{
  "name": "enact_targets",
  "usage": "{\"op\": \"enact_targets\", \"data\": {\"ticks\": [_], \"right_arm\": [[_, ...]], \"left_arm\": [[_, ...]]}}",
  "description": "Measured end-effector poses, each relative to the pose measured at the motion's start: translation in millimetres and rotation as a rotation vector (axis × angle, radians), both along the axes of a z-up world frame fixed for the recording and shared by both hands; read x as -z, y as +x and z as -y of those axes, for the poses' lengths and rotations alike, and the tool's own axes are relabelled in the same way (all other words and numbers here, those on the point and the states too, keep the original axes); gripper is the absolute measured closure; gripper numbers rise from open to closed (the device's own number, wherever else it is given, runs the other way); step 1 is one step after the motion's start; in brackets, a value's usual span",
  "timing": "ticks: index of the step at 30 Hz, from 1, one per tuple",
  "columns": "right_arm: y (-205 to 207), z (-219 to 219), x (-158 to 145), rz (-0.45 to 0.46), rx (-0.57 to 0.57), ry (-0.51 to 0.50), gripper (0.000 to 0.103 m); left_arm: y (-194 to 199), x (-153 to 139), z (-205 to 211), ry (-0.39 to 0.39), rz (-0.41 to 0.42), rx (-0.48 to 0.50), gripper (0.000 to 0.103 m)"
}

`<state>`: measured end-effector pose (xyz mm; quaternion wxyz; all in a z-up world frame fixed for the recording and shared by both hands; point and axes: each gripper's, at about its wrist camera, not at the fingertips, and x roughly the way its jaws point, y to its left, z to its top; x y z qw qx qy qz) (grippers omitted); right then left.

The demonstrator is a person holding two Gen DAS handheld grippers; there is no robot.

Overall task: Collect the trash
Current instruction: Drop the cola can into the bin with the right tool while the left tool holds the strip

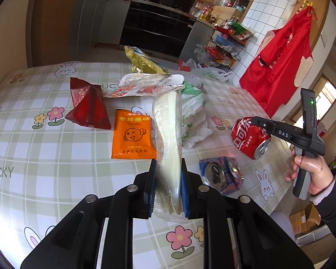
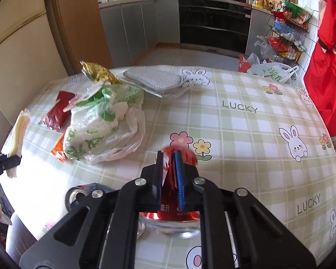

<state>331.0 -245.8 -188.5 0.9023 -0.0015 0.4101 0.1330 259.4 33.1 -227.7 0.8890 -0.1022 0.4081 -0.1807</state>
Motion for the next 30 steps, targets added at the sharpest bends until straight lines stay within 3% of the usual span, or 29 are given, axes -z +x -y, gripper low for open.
{"op": "enact_targets", "data": {"ticks": [14, 24, 30], "right_arm": [[-74, -3, -41, 0.089, -0.032, 0.11, 0.092], [-145, -18, -85, 0.17, -0.088, 0.184, 0.092], [-186, -27, -104, 0.209, -0.122, 0.19, 0.092]], "left_arm": [[-83, -19, 13, -0.068, -0.022, 0.078, 0.084], [-160, -2, 48, 0.017, -0.118, 0.256, 0.084], [-180, 4, 64, 0.0, -0.142, 0.296, 0.084]]}}
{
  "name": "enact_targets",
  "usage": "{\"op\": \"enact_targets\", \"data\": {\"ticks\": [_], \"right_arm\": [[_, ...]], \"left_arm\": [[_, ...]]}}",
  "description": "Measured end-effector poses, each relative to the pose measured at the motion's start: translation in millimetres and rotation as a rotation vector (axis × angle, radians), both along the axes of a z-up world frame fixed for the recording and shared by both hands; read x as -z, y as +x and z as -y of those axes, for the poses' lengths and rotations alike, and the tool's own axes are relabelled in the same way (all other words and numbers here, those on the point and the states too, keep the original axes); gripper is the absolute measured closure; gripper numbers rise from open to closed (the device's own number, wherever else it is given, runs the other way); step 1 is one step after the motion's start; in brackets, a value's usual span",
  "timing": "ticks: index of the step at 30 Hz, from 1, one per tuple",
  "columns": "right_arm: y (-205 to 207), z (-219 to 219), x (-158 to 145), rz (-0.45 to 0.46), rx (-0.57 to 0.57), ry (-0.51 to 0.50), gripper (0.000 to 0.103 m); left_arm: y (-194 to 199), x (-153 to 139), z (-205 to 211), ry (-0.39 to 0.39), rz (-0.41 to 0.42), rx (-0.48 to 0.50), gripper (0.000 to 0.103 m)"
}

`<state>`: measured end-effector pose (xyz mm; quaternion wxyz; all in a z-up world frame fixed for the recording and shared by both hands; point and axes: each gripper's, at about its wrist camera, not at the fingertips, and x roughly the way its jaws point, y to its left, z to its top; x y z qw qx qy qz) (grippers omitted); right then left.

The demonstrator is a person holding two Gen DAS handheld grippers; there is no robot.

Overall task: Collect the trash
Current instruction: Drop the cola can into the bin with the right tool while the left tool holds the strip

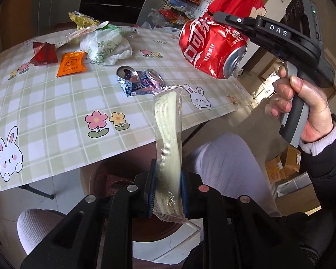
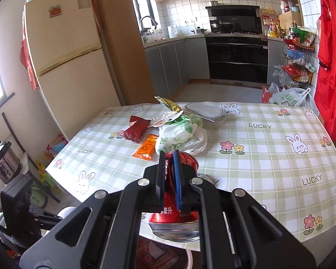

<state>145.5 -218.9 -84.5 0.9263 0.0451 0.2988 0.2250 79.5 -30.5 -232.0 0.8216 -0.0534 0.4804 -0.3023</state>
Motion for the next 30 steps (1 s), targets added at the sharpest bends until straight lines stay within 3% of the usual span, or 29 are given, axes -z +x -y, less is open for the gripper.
{"op": "enact_targets", "data": {"ticks": [13, 20, 27, 30], "right_arm": [[-31, 1, -6, 0.004, -0.012, 0.03, 0.092], [-30, -3, 2, -0.022, -0.025, 0.034, 0.092], [-42, -10, 5, -0.036, -0.054, 0.043, 0.092], [-49, -15, 8, -0.047, -0.068, 0.045, 0.092]], "left_arm": [[-11, 6, 26, 0.001, -0.041, 0.062, 0.084], [1, 0, 13, -0.03, -0.017, -0.009, 0.055], [5, -45, -42, -0.023, 0.182, -0.27, 0.01], [4, -64, -66, -0.001, 0.268, -0.41, 0.006]]}}
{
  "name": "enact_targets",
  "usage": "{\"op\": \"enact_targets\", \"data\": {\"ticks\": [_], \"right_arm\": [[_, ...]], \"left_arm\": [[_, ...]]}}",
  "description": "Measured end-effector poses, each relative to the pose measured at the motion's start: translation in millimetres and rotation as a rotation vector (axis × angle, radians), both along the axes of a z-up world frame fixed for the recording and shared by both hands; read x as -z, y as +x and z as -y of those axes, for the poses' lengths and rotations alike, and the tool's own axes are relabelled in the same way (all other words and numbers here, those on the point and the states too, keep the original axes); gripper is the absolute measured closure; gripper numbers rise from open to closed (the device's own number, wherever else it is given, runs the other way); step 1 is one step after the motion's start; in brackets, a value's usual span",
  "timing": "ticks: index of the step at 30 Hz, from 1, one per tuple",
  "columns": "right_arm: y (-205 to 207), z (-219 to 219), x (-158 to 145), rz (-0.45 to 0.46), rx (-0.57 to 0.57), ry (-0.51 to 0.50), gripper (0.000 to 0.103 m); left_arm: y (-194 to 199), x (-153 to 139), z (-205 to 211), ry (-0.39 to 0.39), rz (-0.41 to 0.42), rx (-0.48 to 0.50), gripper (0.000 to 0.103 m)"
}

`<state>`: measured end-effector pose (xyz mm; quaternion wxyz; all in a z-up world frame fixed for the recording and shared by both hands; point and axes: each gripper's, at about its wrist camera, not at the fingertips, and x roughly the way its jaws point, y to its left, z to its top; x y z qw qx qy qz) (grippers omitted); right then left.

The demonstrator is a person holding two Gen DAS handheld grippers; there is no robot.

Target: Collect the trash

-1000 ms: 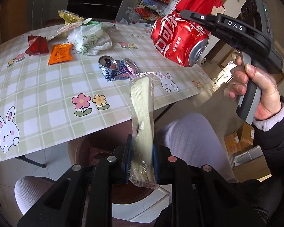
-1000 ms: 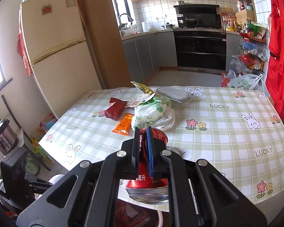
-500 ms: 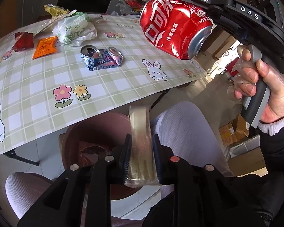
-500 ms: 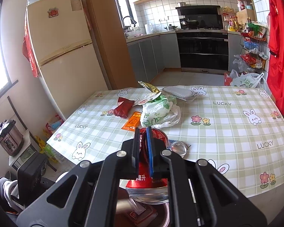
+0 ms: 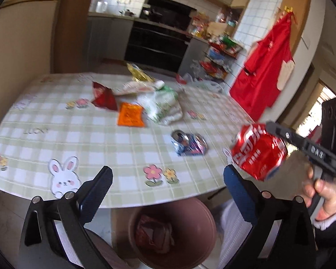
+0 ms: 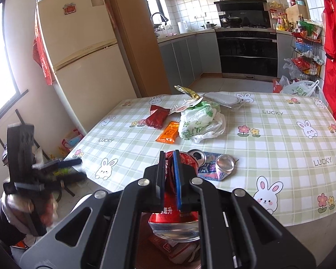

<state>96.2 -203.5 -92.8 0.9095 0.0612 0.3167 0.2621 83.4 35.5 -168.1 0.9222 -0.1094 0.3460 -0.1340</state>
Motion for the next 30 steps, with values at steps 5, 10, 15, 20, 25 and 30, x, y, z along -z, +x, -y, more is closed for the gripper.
{"op": "enact_targets", "data": {"ticks": [5, 10, 15, 20, 25, 30], "right_arm": [[-12, -14, 9, -0.023, -0.038, -0.023, 0.092], [-21, -25, 22, -0.058, -0.063, -0.05, 0.092], [-25, -31, 35, -0.101, -0.077, -0.057, 0.092], [-24, -36, 42, -0.133, -0.078, -0.063, 0.087], [-23, -34, 43, -0.131, -0.057, -0.062, 0.074], [-20, -26, 43, -0.129, -0.029, -0.05, 0.068]], "left_arm": [[-12, -17, -34, 0.018, 0.097, -0.198, 0.006], [-21, -15, -56, 0.031, 0.091, -0.287, 0.006], [-25, -7, -67, 0.016, 0.068, -0.318, 0.006], [-28, -4, -69, 0.014, 0.063, -0.315, 0.006], [-29, 0, -69, 0.013, 0.052, -0.314, 0.006], [-28, 5, -70, 0.009, 0.037, -0.317, 0.006]]}}
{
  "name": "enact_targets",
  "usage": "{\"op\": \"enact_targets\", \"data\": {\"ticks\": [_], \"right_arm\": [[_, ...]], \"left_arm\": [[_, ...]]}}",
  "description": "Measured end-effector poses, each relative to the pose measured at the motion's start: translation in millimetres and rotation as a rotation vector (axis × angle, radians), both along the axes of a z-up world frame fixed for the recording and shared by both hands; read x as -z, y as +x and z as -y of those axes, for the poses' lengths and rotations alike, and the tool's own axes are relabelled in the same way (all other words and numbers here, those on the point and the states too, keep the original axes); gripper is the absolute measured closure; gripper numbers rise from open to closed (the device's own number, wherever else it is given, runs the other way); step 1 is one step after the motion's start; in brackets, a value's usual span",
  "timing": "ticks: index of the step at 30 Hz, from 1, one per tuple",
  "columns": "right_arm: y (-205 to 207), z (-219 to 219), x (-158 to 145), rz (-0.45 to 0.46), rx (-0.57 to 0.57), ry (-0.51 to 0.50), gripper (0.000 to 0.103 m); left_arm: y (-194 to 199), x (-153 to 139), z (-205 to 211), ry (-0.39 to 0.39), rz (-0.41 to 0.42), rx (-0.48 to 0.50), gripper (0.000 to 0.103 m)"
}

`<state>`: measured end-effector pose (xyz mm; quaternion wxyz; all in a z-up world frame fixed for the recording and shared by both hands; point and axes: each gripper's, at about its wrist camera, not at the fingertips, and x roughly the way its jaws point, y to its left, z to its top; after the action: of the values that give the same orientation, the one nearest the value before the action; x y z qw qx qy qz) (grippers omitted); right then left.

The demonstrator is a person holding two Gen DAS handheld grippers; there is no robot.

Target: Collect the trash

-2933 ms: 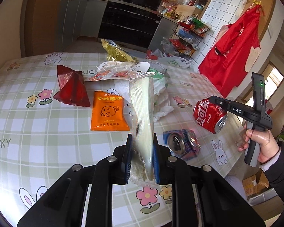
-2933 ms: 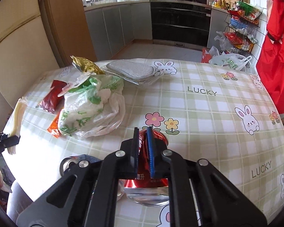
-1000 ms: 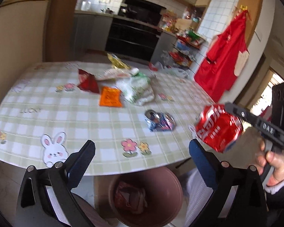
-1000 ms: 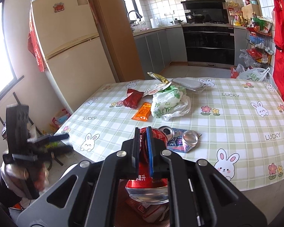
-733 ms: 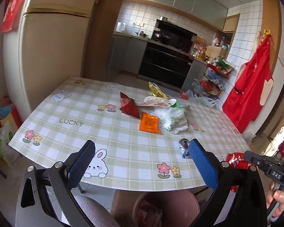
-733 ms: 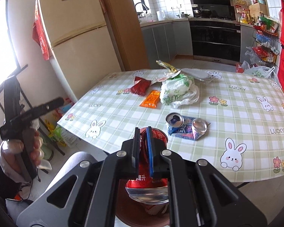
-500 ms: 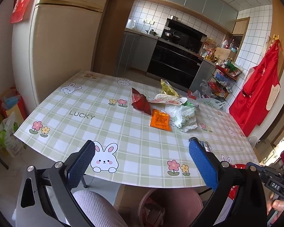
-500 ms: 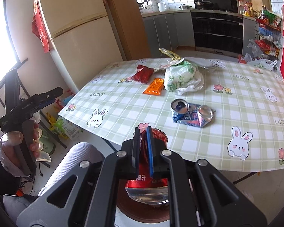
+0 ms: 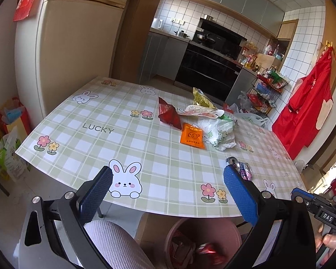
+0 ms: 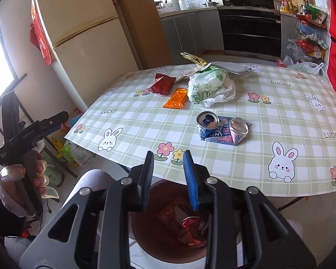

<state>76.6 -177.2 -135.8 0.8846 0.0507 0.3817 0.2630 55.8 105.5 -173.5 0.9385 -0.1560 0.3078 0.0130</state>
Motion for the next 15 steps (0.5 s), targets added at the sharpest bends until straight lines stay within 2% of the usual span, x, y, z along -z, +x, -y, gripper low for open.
{"op": "enact_targets", "data": {"ticks": [2, 4, 5, 6, 7, 15], "right_arm": [[1, 2, 0, 0.006, 0.012, 0.0, 0.06], [1, 5, -1, 0.019, 0.034, -0.006, 0.031], [1, 7, -1, 0.027, 0.05, -0.009, 0.023], [1, 9, -2, 0.038, 0.069, -0.013, 0.01], [2, 11, -2, 0.049, 0.09, -0.019, 0.006], [22, 22, 12, 0.018, 0.148, -0.064, 0.006]], "left_arm": [[0, 1, 0, 0.002, -0.001, 0.0, 0.006], [0, 1, 0, 0.002, -0.002, 0.001, 0.006], [0, 2, 0, 0.002, -0.004, 0.0, 0.006], [1, 4, 0, 0.003, -0.006, 0.0, 0.006], [2, 5, 0, 0.005, -0.01, -0.001, 0.006], [11, 20, -6, 0.019, -0.045, -0.007, 0.006]]}}
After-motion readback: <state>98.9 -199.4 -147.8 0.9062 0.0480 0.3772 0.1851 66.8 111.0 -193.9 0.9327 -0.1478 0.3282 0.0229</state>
